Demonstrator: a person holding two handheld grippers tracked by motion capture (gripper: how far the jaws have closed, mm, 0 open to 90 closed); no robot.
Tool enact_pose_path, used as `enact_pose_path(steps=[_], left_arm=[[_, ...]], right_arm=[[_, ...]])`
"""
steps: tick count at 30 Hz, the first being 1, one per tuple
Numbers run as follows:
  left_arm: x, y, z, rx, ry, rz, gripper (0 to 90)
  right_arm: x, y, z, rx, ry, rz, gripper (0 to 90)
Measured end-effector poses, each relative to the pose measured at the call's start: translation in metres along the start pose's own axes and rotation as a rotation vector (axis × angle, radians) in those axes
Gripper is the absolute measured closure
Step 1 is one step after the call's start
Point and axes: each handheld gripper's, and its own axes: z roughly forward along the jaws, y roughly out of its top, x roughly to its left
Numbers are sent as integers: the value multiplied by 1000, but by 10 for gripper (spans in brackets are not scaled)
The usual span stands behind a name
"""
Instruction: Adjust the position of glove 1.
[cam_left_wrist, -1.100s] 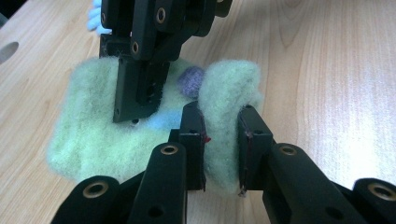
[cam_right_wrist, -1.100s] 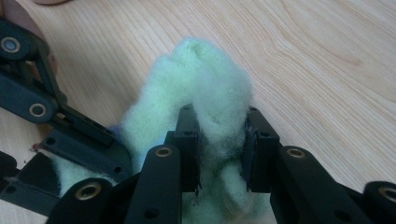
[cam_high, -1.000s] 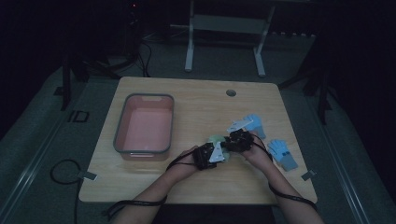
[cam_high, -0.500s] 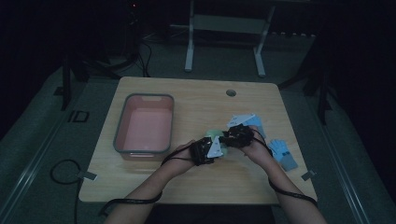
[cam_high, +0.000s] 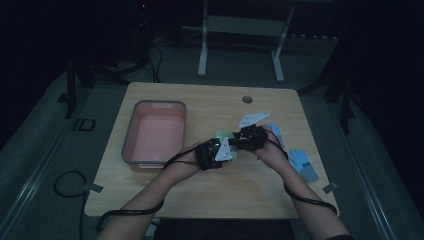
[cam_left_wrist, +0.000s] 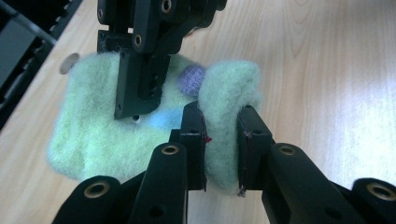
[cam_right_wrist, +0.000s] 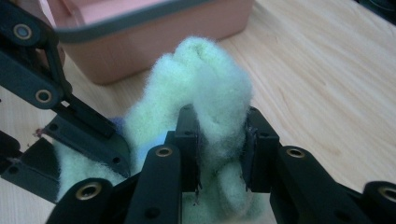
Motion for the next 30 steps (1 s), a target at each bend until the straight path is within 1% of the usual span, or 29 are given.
enact_pose_path(steps=[3, 7, 10, 12, 14, 18, 19, 20, 21, 24, 28, 30], left_arm=[[5, -1, -7, 7, 7, 2, 761], [10, -1, -13, 14, 16, 12, 761], [15, -1, -19, 14, 27, 16, 761], [18, -2, -24, 17, 39, 17, 760], [22, -2, -29, 23, 49, 15, 760], [27, -5, -38, 42, 55, 15, 760], [27, -5, -38, 42, 55, 15, 760], [30, -7, -43, 51, 63, 14, 760], [31, -8, -46, 53, 67, 14, 760], [36, -13, -56, 67, 78, 11, 761], [42, -21, -68, 85, 96, 1, 760], [44, -26, -73, 96, 104, -10, 760]], right_arm=[[1, 9, 1, -12, -2, -11, 714], [1, 18, 3, -14, 8, -17, 715], [2, 27, 3, -19, 5, -26, 715], [2, 35, 4, -24, 5, -36, 714], [2, 41, 5, -27, 11, -36, 714], [5, 54, 9, -28, 15, -52, 714], [5, 54, 9, -28, 15, -52, 714], [5, 56, 10, -26, 18, -57, 714], [8, 64, 12, -28, 17, -70, 714], [12, 75, 16, -35, 23, -83, 715], [17, 89, 25, -50, 38, -88, 714], [20, 96, 30, -51, 45, -91, 714]])
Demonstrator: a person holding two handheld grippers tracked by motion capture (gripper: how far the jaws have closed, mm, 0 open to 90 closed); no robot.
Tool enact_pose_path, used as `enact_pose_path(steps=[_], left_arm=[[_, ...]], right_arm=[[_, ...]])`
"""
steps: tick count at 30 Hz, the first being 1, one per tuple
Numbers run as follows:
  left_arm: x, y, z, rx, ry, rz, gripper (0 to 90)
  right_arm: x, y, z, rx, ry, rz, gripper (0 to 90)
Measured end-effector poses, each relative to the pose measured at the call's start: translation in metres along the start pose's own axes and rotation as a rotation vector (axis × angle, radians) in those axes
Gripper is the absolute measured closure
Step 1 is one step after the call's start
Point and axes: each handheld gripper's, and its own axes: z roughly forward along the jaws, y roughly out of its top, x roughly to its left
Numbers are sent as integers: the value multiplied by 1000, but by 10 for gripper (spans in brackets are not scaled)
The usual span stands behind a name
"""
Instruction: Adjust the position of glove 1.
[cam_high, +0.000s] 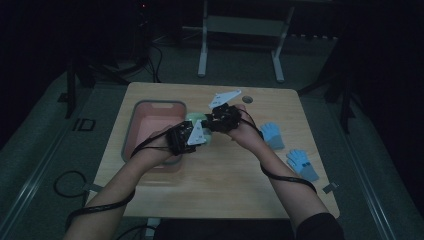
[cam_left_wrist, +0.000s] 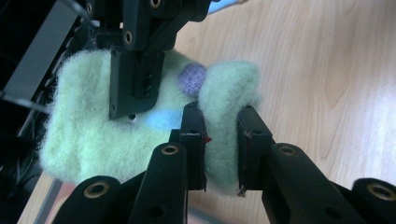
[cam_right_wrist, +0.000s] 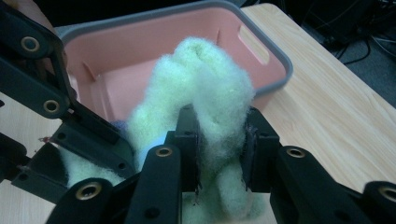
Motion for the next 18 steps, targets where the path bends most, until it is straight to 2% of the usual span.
enact_pose_path(steps=[8, 11, 15, 18], left_arm=[[10, -24, -15, 29, 21, -25, 760], [15, -35, -21, 40, 30, -23, 760], [22, -55, -25, 72, 38, -20, 760], [24, -69, -25, 115, 33, -28, 760]], right_arm=[[10, 25, 24, 3, 19, -30, 715], [14, 35, 37, -1, 27, -42, 714], [19, 44, 57, -16, 44, -45, 715], [22, 46, 74, -18, 67, -35, 714]])
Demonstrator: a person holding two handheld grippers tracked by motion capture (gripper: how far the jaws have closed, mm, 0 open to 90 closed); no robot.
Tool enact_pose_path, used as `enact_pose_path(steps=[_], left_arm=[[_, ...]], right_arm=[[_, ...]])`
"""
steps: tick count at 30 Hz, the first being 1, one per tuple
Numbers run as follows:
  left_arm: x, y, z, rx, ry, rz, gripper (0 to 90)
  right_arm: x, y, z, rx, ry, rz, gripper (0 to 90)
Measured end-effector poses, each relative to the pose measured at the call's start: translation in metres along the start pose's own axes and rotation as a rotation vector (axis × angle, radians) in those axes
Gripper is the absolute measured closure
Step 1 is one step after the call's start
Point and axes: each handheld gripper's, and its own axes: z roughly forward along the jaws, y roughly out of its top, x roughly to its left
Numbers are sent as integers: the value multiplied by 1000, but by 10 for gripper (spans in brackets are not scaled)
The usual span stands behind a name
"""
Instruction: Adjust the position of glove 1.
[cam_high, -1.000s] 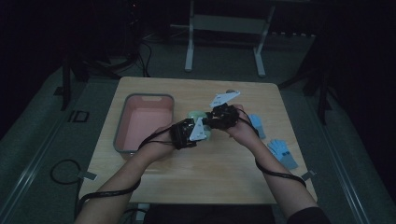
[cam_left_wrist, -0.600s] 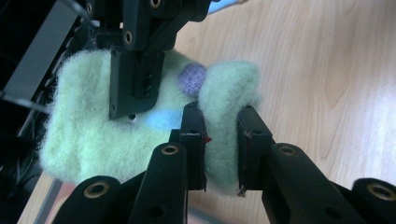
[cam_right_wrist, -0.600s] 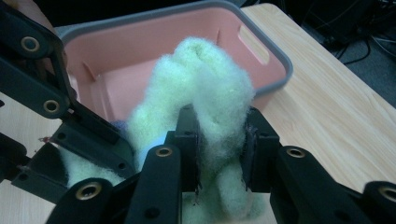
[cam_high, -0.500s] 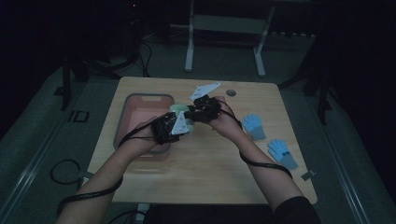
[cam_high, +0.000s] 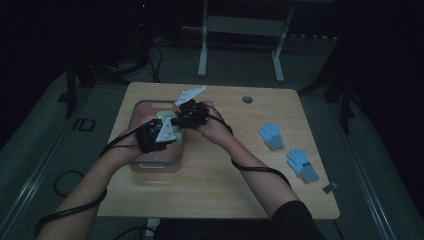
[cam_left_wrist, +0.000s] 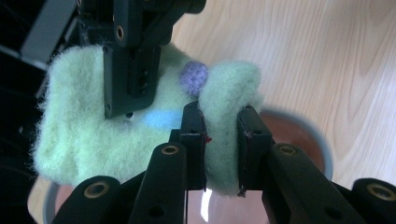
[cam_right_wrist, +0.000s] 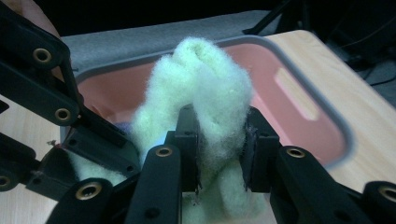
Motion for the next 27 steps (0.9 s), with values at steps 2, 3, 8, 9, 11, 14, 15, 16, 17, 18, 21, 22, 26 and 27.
enact_pose_path(steps=[2, 3, 8, 9, 11, 14, 15, 16, 17, 18, 21, 22, 26, 27], left_arm=[[2, -9, 2, 19, -4, -16, 760], [2, -14, 3, 26, -4, -23, 760], [5, -34, 17, 29, -23, -59, 760], [6, -37, 22, 33, -32, -67, 759], [7, -40, 31, 40, -45, -75, 758], [8, -43, 43, 60, -67, -81, 758], [8, -43, 47, 67, -76, -83, 757], [8, -43, 51, 78, -93, -83, 757], [8, -42, 54, 86, -92, -82, 755], [7, -41, 58, 92, -100, -85, 754], [7, -39, 63, 114, -110, -68, 749], [7, -38, 65, 120, -121, -71, 749], [7, -38, 69, 139, -149, -85, 736], [7, -38, 70, 141, -151, -89, 730]], right_arm=[[2, 1, 12, 5, 9, 3, 715], [3, 1, 17, 4, 14, 6, 715], [2, -3, 42, 13, 32, 25, 714], [1, -5, 47, 22, 32, 30, 713], [-2, -9, 55, 38, 29, 40, 711], [-8, -16, 67, 75, 31, 59, 694], [-9, -18, 69, 84, 32, 59, 684], [-10, -20, 73, 103, 24, 66, 645], [-10, -23, 75, 120, 22, 75, 628], [-11, -26, 76, 131, 13, 73, 610], [-14, -30, 71, 124, 22, 85, 560], [-15, -31, 69, 116, 18, 85, 547], [-17, -34, 57, 104, 23, 92, 491], [-17, -35, 54, 105, 25, 87, 477]])
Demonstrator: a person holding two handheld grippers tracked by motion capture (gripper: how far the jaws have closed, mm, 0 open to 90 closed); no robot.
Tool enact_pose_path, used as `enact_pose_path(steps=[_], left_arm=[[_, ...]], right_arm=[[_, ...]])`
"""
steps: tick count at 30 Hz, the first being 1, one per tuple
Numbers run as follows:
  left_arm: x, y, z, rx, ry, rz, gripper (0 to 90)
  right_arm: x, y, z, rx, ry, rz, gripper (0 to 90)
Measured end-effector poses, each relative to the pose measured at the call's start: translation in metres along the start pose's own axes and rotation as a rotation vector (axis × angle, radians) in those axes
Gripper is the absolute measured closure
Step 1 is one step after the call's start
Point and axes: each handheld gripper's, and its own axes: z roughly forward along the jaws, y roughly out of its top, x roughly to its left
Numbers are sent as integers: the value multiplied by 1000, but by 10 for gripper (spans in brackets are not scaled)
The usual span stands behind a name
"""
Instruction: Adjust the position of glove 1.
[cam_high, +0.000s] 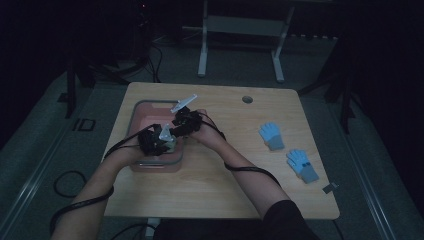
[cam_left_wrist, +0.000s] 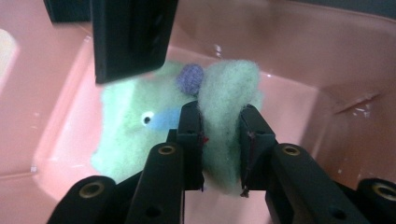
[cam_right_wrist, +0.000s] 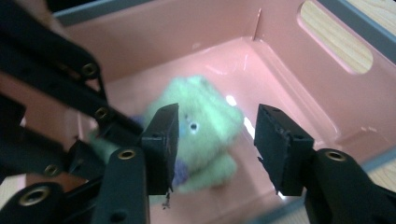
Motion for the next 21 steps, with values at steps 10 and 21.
enact_pose_path(steps=[10, 21], left_arm=[[-2, 2, -2, 2, 53, -92, 320], [-1, 2, -22, -75, 53, -213, 128]], right_arm=[[10, -13, -33, -37, 6, -19, 368], [11, -35, -70, -112, 69, 28, 158]])
